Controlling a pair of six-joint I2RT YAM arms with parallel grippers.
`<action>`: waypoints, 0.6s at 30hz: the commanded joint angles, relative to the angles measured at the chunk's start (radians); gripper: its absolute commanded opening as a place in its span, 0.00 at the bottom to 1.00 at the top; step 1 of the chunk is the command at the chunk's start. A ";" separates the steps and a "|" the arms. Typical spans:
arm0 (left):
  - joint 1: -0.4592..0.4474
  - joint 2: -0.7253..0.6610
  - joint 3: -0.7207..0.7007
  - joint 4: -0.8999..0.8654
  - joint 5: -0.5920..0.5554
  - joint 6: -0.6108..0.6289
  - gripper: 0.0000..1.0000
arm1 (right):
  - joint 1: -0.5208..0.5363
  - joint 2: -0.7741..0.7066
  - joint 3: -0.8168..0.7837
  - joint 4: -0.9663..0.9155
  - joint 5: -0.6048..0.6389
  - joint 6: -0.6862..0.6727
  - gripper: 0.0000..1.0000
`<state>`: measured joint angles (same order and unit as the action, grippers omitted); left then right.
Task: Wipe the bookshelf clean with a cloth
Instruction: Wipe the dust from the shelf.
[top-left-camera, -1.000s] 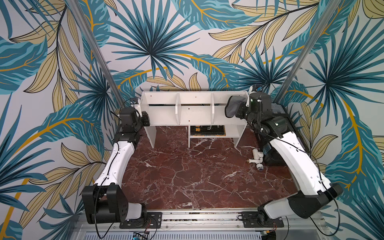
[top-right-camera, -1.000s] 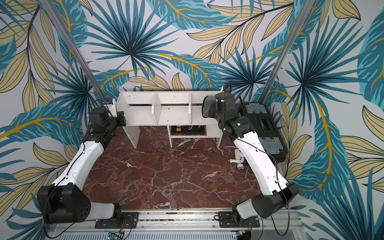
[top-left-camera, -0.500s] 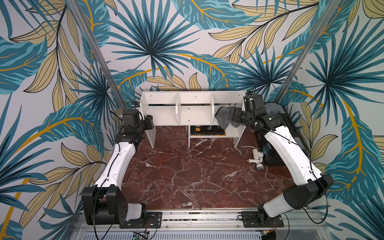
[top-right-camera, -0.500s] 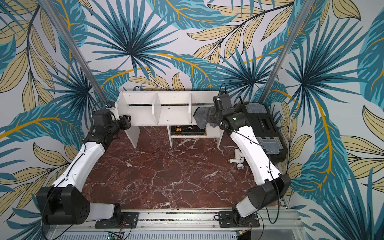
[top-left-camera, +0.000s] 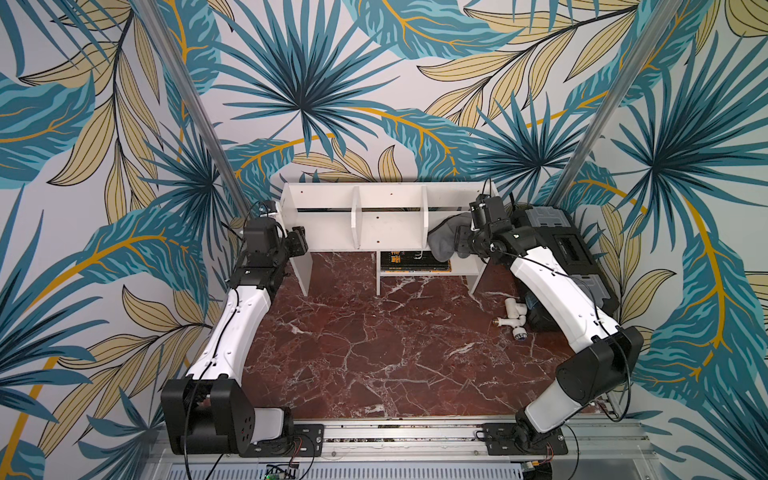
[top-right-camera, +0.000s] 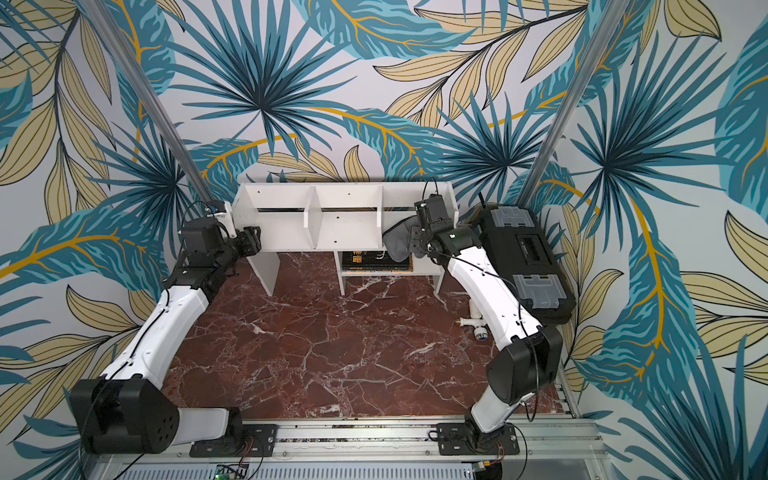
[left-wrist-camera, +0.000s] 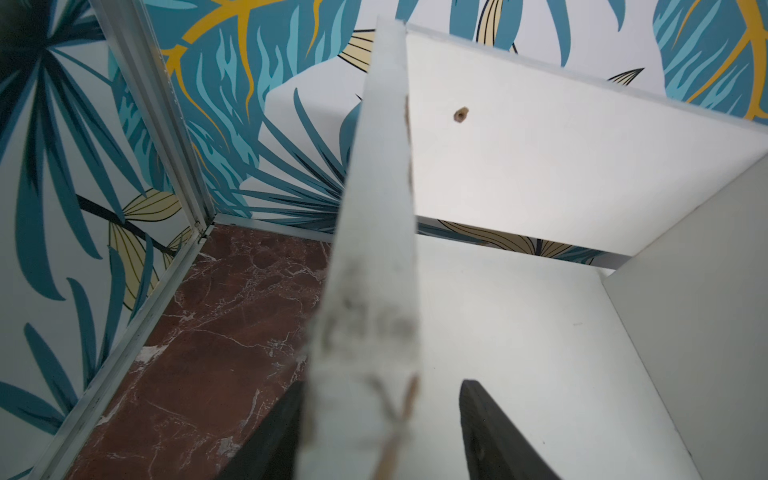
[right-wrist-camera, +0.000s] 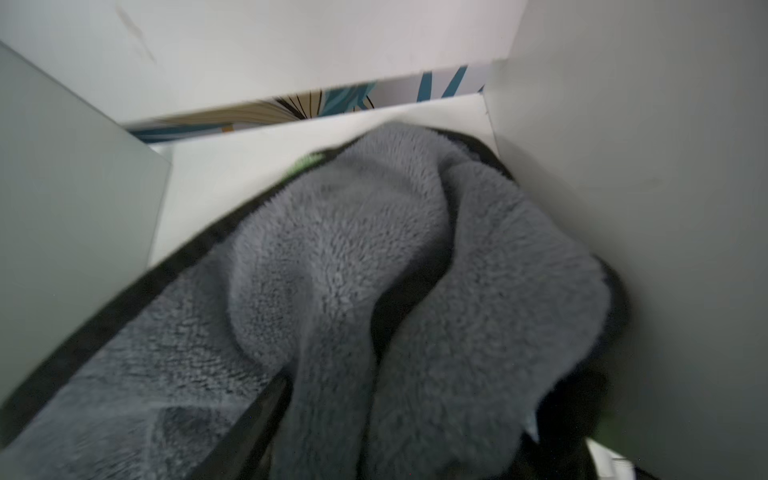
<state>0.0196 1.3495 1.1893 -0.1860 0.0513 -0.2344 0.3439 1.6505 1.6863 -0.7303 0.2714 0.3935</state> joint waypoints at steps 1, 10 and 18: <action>0.009 0.029 0.058 0.046 0.065 0.003 0.45 | -0.002 0.022 -0.002 0.072 -0.033 0.007 0.23; 0.012 0.015 -0.053 0.132 0.097 -0.003 0.08 | 0.035 0.053 0.005 0.231 -0.111 0.040 0.00; 0.018 0.050 -0.024 0.085 0.142 0.000 0.00 | 0.043 -0.105 -0.191 0.152 0.162 -0.027 0.00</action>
<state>0.0486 1.3716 1.1728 -0.1223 0.0597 -0.1112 0.4141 1.5745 1.5242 -0.5076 0.2947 0.4004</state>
